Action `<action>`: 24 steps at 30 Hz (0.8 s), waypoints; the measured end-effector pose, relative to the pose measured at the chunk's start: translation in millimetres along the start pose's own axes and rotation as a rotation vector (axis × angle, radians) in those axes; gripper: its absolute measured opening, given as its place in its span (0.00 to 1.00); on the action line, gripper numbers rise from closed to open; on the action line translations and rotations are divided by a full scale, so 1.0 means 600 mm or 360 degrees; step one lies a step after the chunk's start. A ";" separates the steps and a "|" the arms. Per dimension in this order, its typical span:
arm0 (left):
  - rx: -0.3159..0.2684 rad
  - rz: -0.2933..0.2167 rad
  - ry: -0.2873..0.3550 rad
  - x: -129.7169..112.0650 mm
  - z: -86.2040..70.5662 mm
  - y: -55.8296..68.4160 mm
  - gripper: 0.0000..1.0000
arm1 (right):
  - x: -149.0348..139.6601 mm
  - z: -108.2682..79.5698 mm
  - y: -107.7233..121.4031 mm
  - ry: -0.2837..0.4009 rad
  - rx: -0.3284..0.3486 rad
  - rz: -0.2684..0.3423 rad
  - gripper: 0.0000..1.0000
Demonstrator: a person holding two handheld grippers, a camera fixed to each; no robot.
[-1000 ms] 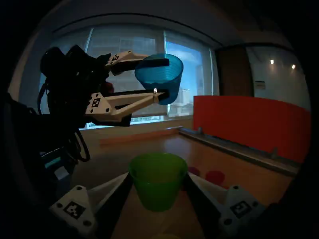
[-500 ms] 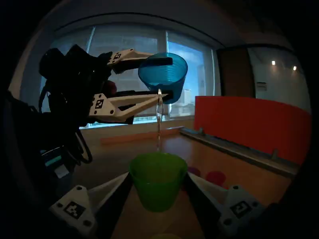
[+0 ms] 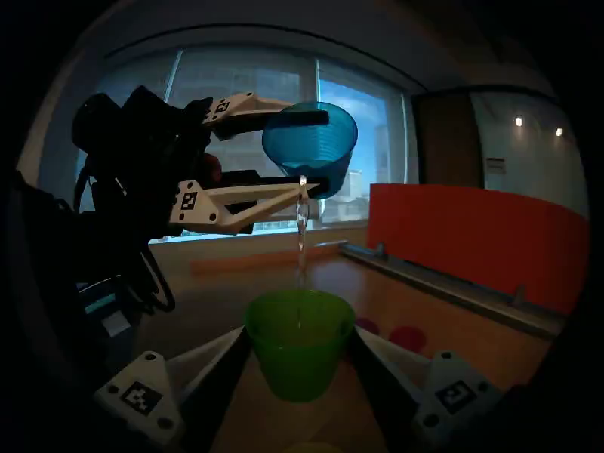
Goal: Pour water
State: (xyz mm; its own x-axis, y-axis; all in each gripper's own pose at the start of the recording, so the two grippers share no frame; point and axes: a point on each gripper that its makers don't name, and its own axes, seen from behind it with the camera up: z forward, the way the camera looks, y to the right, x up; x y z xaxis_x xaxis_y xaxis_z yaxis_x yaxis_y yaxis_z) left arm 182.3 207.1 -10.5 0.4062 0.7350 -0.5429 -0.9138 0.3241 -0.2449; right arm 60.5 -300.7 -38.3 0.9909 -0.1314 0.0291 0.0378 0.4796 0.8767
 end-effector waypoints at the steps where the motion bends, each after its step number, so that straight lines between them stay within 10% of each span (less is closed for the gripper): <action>1: -0.0002 0.0004 -0.0001 0.000 0.000 0.000 0.85 | 0.000 0.000 0.000 0.0001 -0.0001 -0.0001 0.89; 24: -0.0031 0.0116 0.0001 0.010 -0.002 0.017 0.85 | 0.002 -0.004 0.005 0.0014 -0.0011 -0.0015 0.89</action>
State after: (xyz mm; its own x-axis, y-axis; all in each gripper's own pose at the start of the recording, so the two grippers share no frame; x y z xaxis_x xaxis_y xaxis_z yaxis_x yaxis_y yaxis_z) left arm 175.2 213.9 -17.4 0.3387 0.7560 -0.5602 -0.9407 0.2583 -0.2201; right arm 62.1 -297.2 -36.7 0.9916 -0.1286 0.0164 0.0483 0.4843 0.8736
